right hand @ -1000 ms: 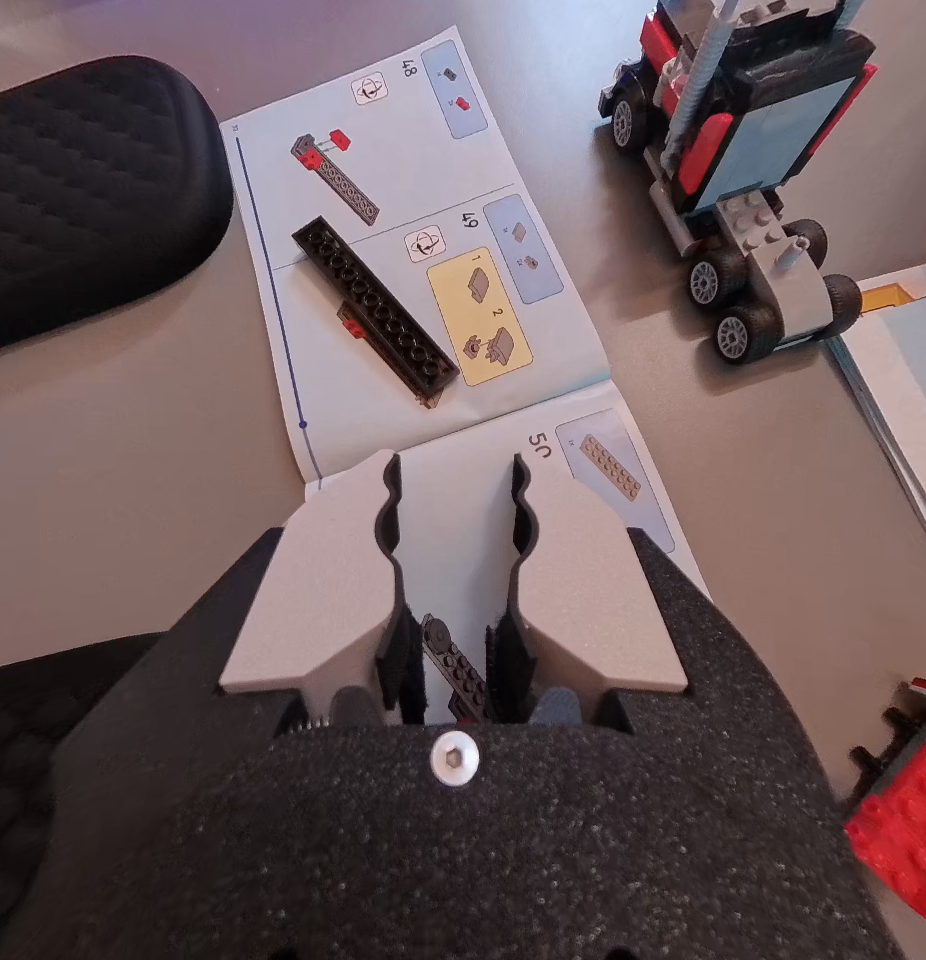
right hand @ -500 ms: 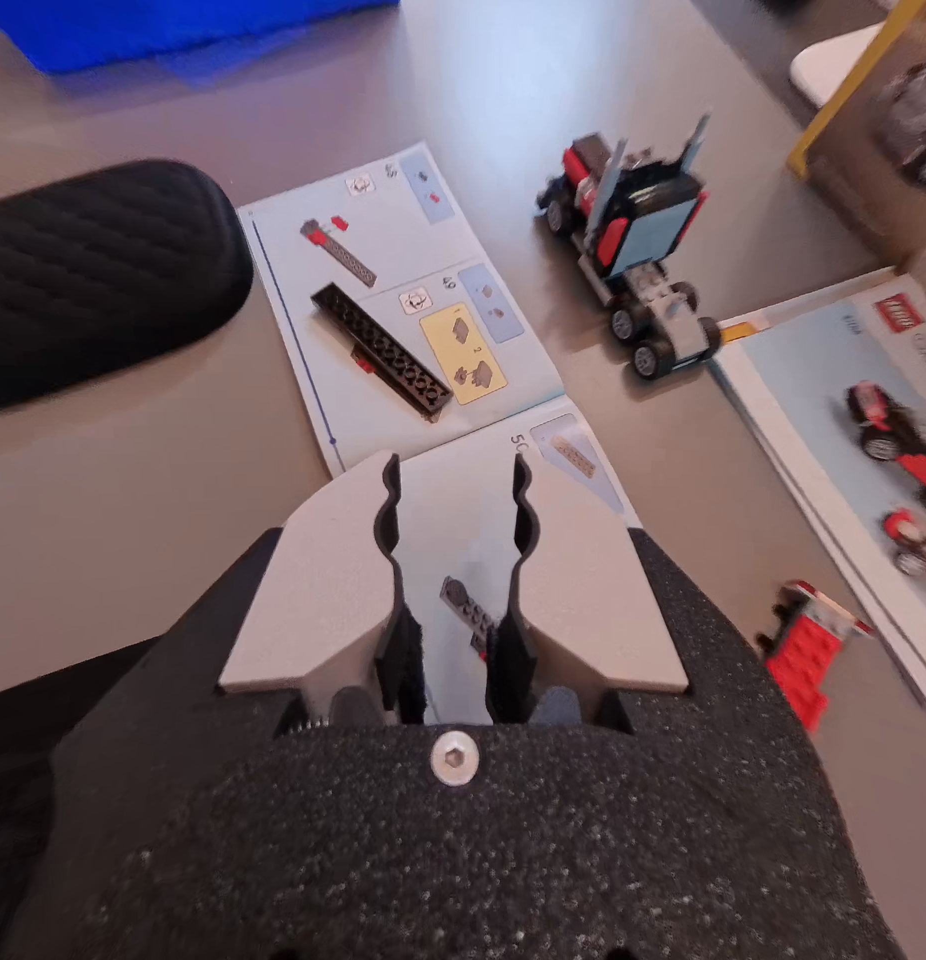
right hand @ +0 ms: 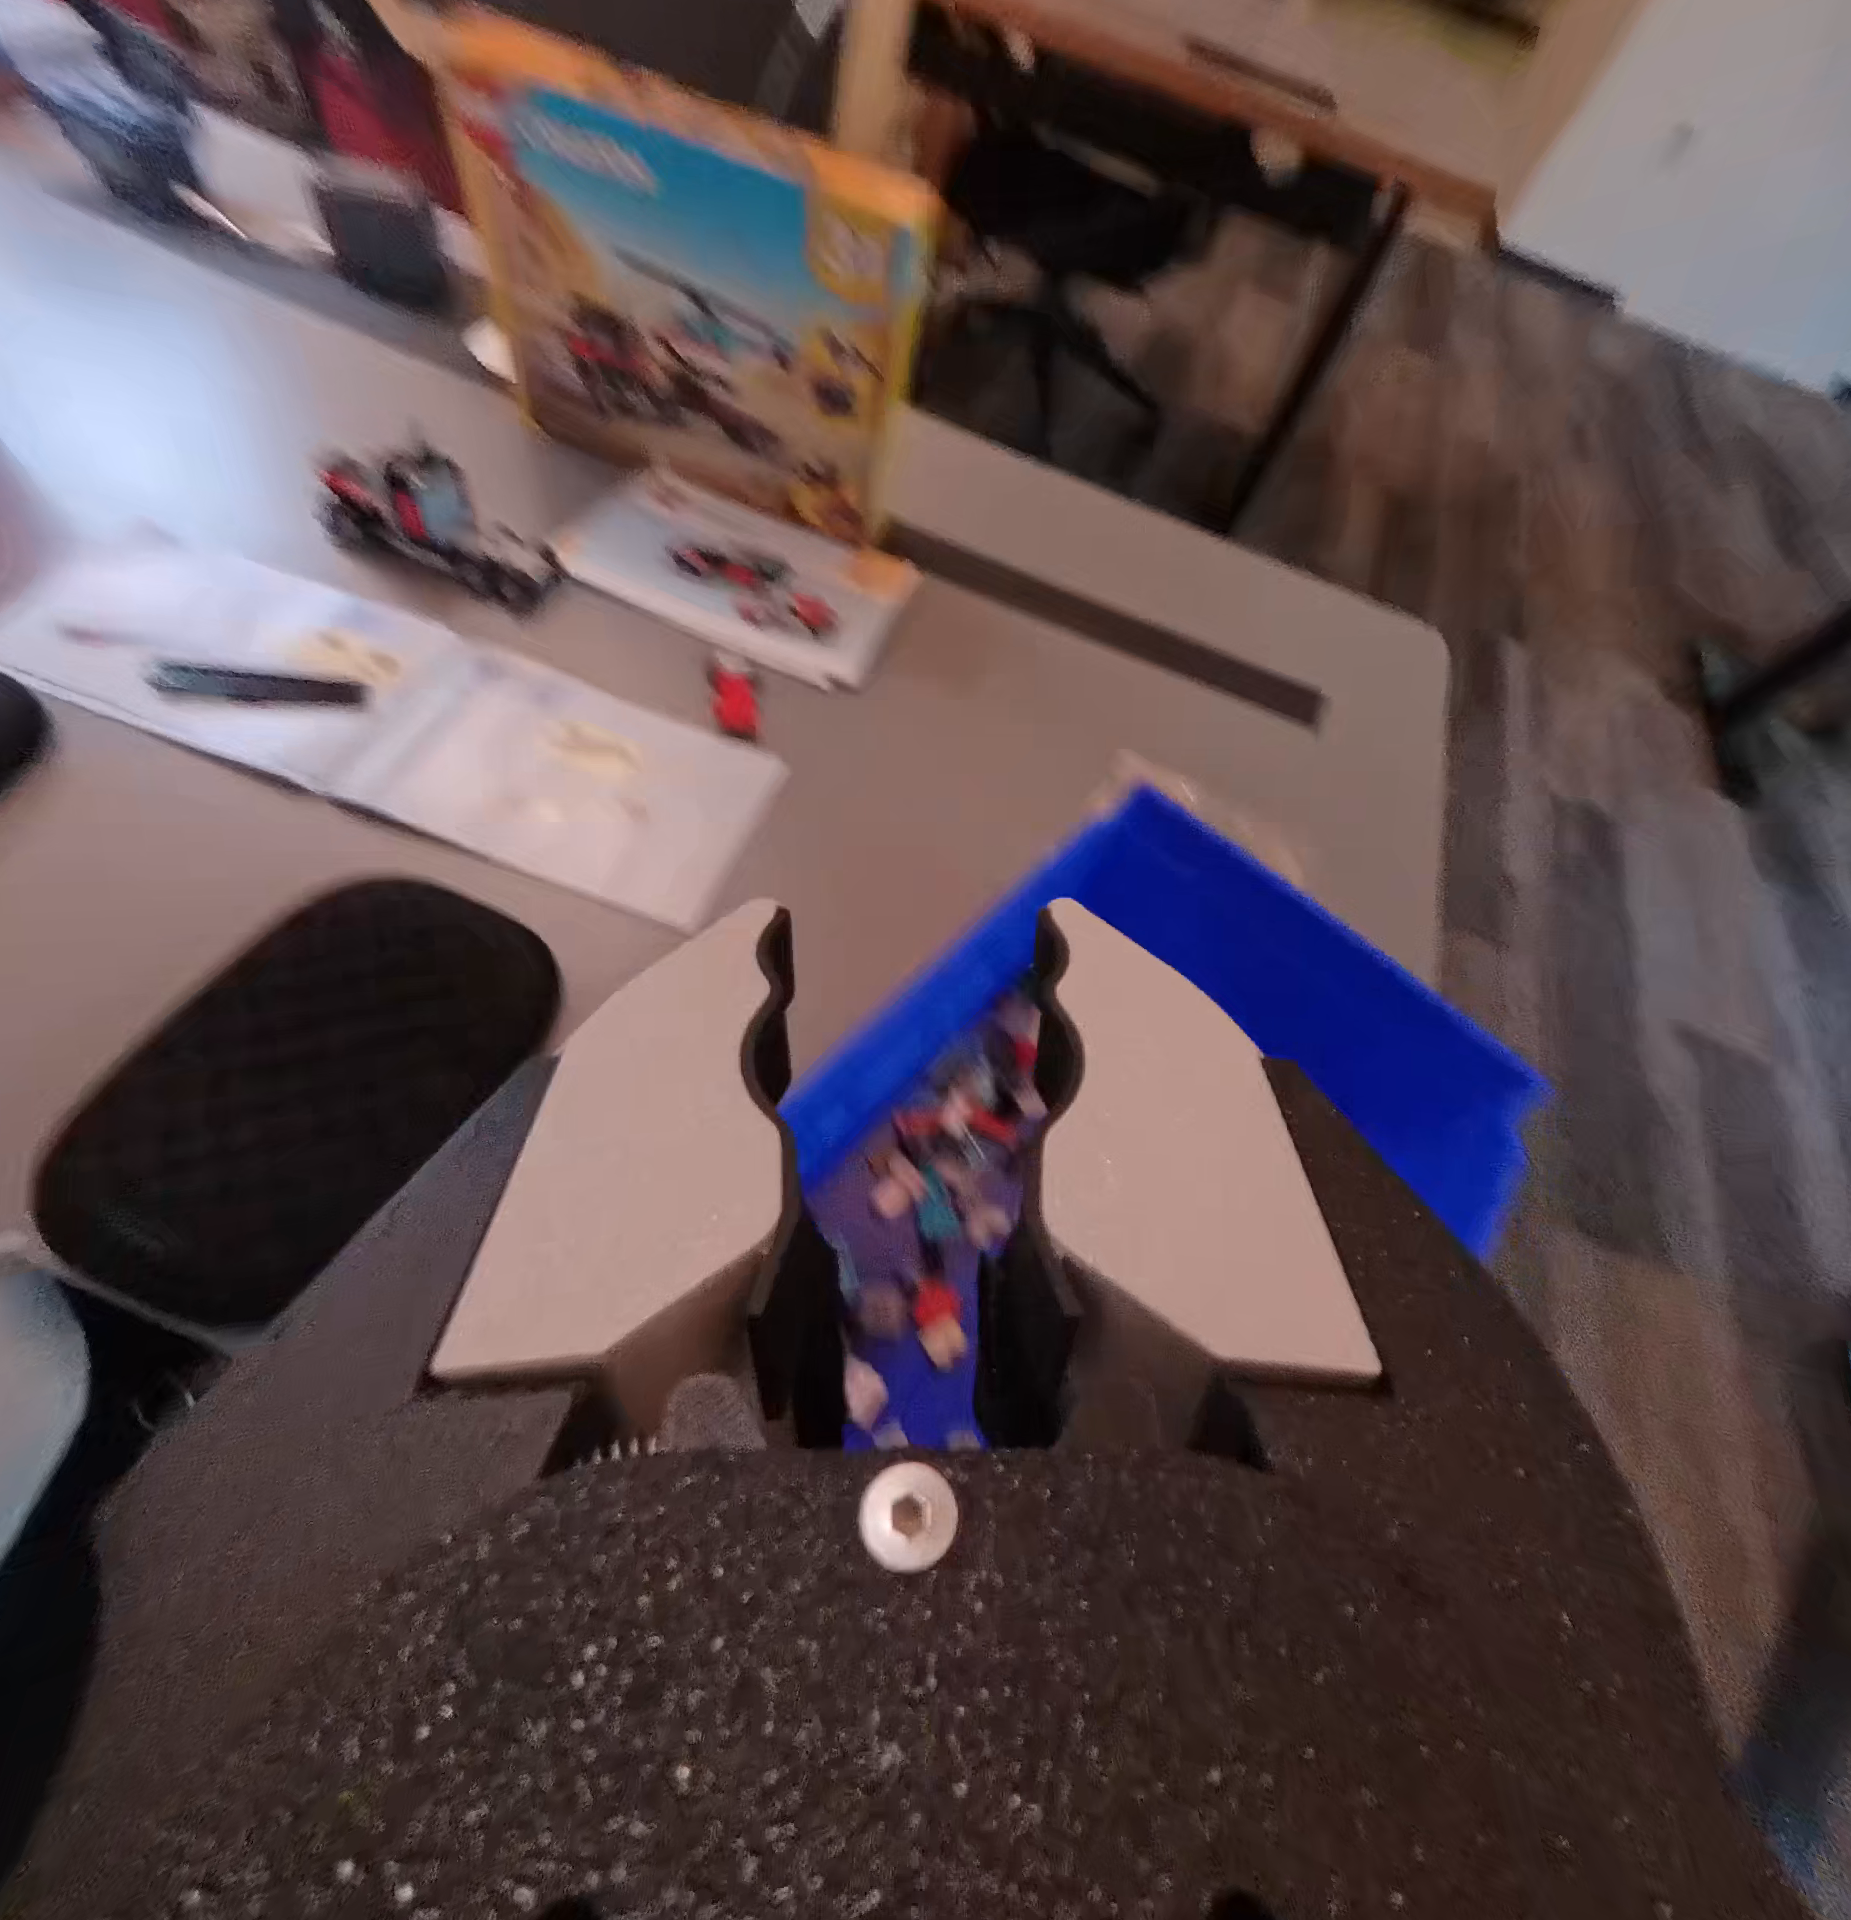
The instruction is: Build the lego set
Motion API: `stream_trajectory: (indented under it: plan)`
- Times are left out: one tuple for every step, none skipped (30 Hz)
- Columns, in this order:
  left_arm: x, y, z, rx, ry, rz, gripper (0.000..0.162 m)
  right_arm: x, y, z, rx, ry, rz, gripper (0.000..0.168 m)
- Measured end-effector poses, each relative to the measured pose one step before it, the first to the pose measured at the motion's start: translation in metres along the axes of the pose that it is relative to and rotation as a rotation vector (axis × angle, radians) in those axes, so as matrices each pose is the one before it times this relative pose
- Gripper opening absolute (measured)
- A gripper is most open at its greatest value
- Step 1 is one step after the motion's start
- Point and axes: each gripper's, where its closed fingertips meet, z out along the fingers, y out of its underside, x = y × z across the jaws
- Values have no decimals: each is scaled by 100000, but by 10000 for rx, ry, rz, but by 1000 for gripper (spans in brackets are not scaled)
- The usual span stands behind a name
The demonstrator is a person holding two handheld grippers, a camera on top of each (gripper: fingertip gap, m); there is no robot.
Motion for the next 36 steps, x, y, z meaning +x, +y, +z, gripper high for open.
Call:
stream_trajectory:
  plan:
    - [136,-892,-346,242,-91,-23,49,1343,1640,-799,-454,193,147,45]
    - [316,-717,-293,138,-19,-8,49,988,1497,-482,-357,-13,202,44]
    - [448,-519,-237,24,25,4,49,650,1395,-204,-305,-186,138,43]
    - [497,-380,-189,-45,-3,32,49,545,1274,-13,-265,-165,91,43]
    - [511,-343,-176,-39,-85,94,49,516,1155,171,-236,-69,60,42]
    - [549,-357,-202,8,-137,160,49,269,1057,356,-248,-125,-2,41]
    - [641,-400,-242,49,-119,184,49,-76,963,535,-258,-237,-72,40]
    - [701,-425,-236,73,-93,146,49,-291,900,665,-275,-298,-156,40]
    - [684,-431,-232,77,-87,84,49,-315,755,794,-220,-263,-204,40]
    - [717,-406,-215,59,-48,40,49,-279,580,930,-137,-224,-183,40]
    - [769,-398,-193,41,17,12,49,-204,518,1006,-130,-205,-98,40]
    - [834,-407,-181,35,80,-1,50,-121,449,1040,-123,-175,-42,40]
    - [856,-429,-169,23,119,7,50,-54,345,1039,-74,-170,-28,41]
    - [820,-432,-162,6,120,22,50,-1,185,1003,-10,-191,-6,42]
    - [746,-445,-142,-6,97,37,50,135,44,983,51,-185,34,42]
    - [680,-488,-121,10,82,45,50,226,74,919,10,-191,47,42]
    - [647,-575,-81,73,85,33,49,312,109,849,-46,-200,37,43]
    - [635,-638,-48,150,82,2,49,411,-46,804,23,-191,56,42]
    - [618,-625,27,185,75,-30,49,409,-257,798,117,-219,90,41]
    - [630,-513,103,177,78,-45,48,315,-418,796,170,-283,104,39]
    - [684,-406,183,159,101,-31,47,402,-437,783,119,-210,110,37]
    - [738,-290,272,141,128,2,47,583,-386,758,30,-47,104,33]
    - [727,-184,367,123,132,24,47,529,-189,682,-133,-38,37,30]
    - [706,-108,447,120,128,19,46,631,-74,553,-236,61,12,25]
    - [689,-27,513,110,149,11,46,804,-68,501,-237,225,-22,20]
    - [704,62,575,73,186,12,46,728,40,479,-292,200,-124,17]
    - [690,150,597,29,209,29,46,770,165,489,-345,229,-92,15]
    - [644,203,581,-10,214,58,46,660,214,500,-359,172,-42,14]
    - [592,247,541,-59,208,85,46,378,158,471,-280,32,-77,13]
    - [527,233,474,-96,203,114,46,187,-34,404,-121,-49,-47,14]
    - [478,169,401,-86,196,142,46,57,-173,312,12,-91,-21,14]
    - [408,67,340,-61,182,149,46,-65,-242,226,73,-121,-22,14]
    - [341,19,289,-60,158,140,46,-92,-178,206,40,-87,-32,15]
    - [262,-55,227,-49,130,139,46,-37,-49,234,-37,-25,-82,15]
    - [219,-104,206,-27,113,146,46,82,124,288,-139,52,-105,15]
    - [207,-165,190,-4,107,138,46,26,219,383,-184,-12,-118,14]
